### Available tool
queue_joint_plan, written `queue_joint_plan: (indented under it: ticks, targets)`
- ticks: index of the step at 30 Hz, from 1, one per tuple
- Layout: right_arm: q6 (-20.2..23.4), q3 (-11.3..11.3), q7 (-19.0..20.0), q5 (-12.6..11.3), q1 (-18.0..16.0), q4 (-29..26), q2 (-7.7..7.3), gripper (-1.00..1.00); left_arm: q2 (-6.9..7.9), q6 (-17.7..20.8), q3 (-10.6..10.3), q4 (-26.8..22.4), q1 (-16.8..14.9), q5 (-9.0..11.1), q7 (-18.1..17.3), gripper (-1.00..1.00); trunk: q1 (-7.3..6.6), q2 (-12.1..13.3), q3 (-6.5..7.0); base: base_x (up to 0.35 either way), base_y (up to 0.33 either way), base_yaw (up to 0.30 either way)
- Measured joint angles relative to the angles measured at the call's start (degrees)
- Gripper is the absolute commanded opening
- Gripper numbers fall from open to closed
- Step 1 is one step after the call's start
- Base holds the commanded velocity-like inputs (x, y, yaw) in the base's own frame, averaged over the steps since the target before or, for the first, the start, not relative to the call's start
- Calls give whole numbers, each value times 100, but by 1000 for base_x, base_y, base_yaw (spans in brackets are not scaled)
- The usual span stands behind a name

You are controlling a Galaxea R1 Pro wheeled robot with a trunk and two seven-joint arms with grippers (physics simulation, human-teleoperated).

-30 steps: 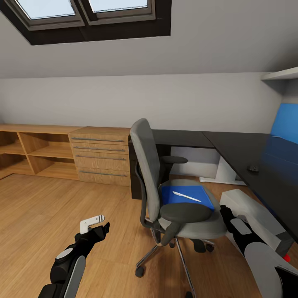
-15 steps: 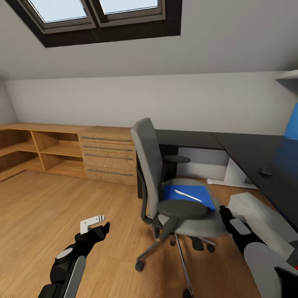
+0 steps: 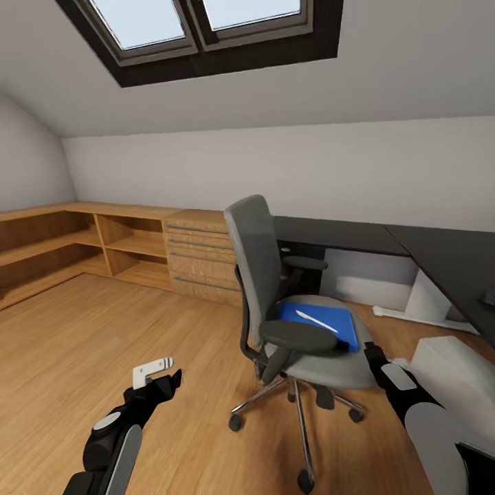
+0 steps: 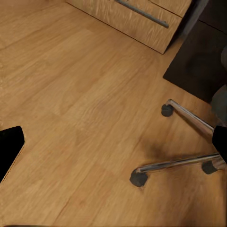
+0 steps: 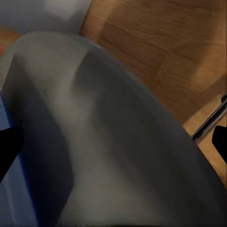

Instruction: In the bedroom, organize the workspace by keeping the computer under the desk, ensuring the monitor is on the desk, placing the keyboard on the desk next to the monitor, placing the mouse on the desk next to the keyboard, moving the folder from the swivel chair onto the desk next to the mouse, stacking the notebook on top of the folder with the pen on top of the notebook, and positioning the swivel chair next to the desk.

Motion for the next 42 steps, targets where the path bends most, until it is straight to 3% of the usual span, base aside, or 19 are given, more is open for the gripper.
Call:
queue_joint_plan:
  ticks: [17,31,42]
  targets:
    - [1,13,24,-43,-1,-7,-2,100,-1,-9,-13,23,-2,-4,1,100,0,0,5,0,0,207]
    - [-6,13,32,-43,0,-23,-15,100,-1,-15,-26,83,-3,-10,1,100,0,0,5,0,0,-186]
    - [-9,18,26,-39,-1,-61,0,100,-1,-27,-35,86,-2,-5,-7,100,-3,0,5,96,0,-38]
